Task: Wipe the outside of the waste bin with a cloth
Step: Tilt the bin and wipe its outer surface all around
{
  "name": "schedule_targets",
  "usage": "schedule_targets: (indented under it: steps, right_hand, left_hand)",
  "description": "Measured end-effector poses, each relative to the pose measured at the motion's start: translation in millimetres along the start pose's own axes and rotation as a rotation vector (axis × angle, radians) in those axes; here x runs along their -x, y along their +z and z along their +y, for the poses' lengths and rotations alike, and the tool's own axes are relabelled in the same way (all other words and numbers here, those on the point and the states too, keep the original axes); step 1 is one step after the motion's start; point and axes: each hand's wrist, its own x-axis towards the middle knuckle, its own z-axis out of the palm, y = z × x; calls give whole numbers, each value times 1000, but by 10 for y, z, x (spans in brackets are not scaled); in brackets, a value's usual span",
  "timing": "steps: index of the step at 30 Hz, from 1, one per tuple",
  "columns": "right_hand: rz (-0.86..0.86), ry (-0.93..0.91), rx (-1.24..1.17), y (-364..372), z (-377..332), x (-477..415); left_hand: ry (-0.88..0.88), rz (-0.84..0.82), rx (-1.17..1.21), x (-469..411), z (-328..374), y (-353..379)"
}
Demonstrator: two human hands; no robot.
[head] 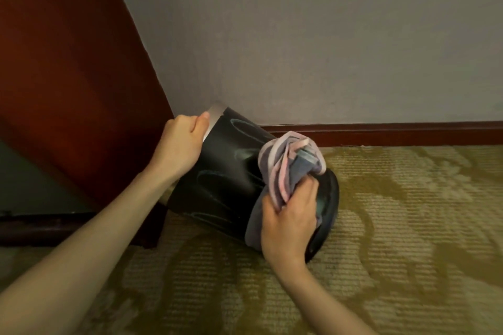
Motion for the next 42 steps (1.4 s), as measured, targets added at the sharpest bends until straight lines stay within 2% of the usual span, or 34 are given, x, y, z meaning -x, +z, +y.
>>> schedule_targets:
  steps: [10, 20, 25, 29, 38, 42]
  right_hand:
    - [-17, 175, -62, -71, 67, -597]
    - [-323, 505, 82, 96, 356, -1500]
    - [-405, 562, 86, 140, 466, -1634]
    - [-349, 509, 103, 127, 405, -1521]
    - [-37, 316, -50, -84, -57, -955]
    - [14, 285, -150, -80, -192, -705]
  left_hand:
    - [186, 2, -32, 98, 110, -12]
    - [274, -44, 61, 286, 264, -8]
    - [287, -70, 110, 370, 312, -6]
    - [267, -37, 73, 371, 297, -20]
    - [188, -52, 10, 234, 414, 60]
    - [109, -39, 46, 128, 448, 104]
